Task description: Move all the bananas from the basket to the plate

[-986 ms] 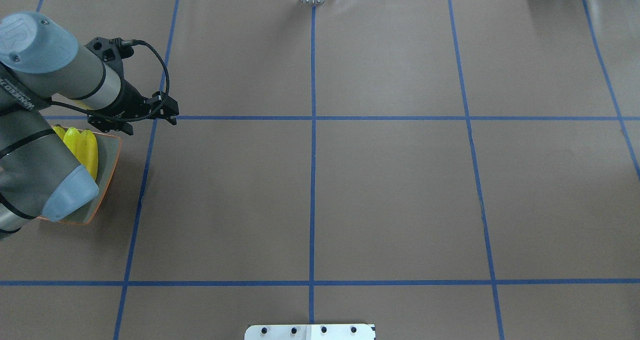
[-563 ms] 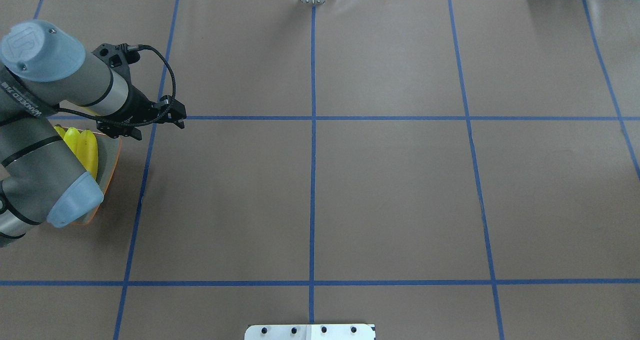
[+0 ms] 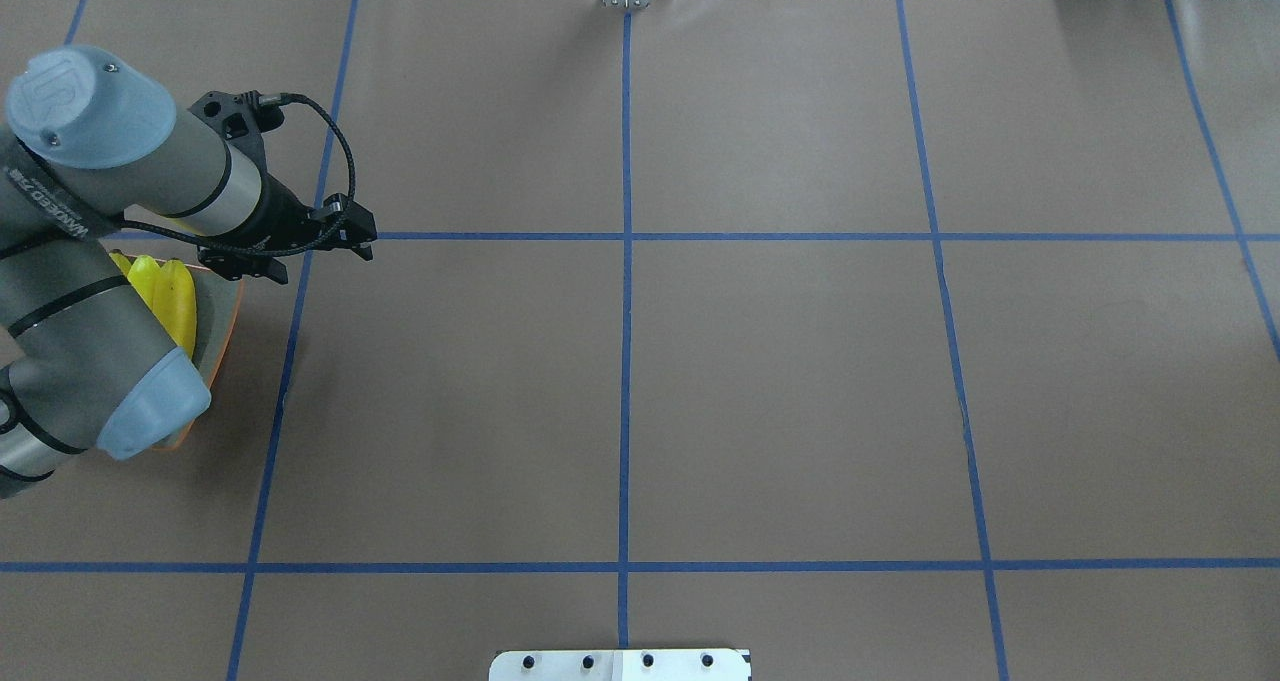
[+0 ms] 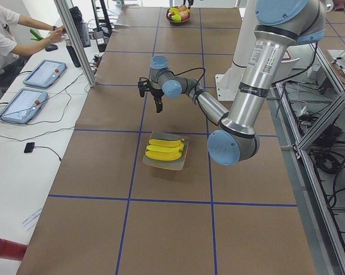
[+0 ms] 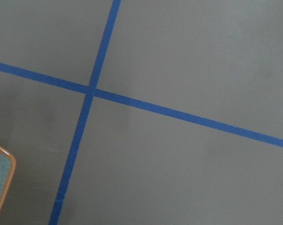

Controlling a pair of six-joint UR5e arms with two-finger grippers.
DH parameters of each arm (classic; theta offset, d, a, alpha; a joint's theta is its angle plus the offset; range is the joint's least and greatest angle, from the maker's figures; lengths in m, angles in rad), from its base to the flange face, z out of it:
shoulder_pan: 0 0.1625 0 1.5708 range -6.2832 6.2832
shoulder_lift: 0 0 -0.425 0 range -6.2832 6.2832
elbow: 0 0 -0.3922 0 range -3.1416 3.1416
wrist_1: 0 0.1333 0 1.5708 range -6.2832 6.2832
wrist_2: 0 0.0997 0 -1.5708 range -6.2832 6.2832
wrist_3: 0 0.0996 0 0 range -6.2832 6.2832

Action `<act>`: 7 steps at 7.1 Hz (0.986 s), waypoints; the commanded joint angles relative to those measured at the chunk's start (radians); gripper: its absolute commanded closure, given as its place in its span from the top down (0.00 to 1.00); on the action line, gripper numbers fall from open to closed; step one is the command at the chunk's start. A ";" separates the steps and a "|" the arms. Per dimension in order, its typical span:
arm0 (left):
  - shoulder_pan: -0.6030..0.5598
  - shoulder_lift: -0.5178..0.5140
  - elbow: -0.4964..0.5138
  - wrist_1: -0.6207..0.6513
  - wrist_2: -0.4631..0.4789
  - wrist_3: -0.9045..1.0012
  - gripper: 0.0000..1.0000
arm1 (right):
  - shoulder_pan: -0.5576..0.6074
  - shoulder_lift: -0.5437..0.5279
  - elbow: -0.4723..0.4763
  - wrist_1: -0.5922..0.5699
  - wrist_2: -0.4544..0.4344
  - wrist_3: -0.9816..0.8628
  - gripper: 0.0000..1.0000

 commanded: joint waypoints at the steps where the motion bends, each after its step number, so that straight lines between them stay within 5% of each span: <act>1: 0.000 -0.001 0.001 0.000 0.000 -0.001 1.00 | 0.001 0.000 -0.017 -0.005 -0.018 -0.038 0.71; 7: 0.002 -0.007 0.001 0.000 0.000 -0.003 1.00 | 0.008 0.000 -0.028 -0.006 -0.045 -0.078 0.62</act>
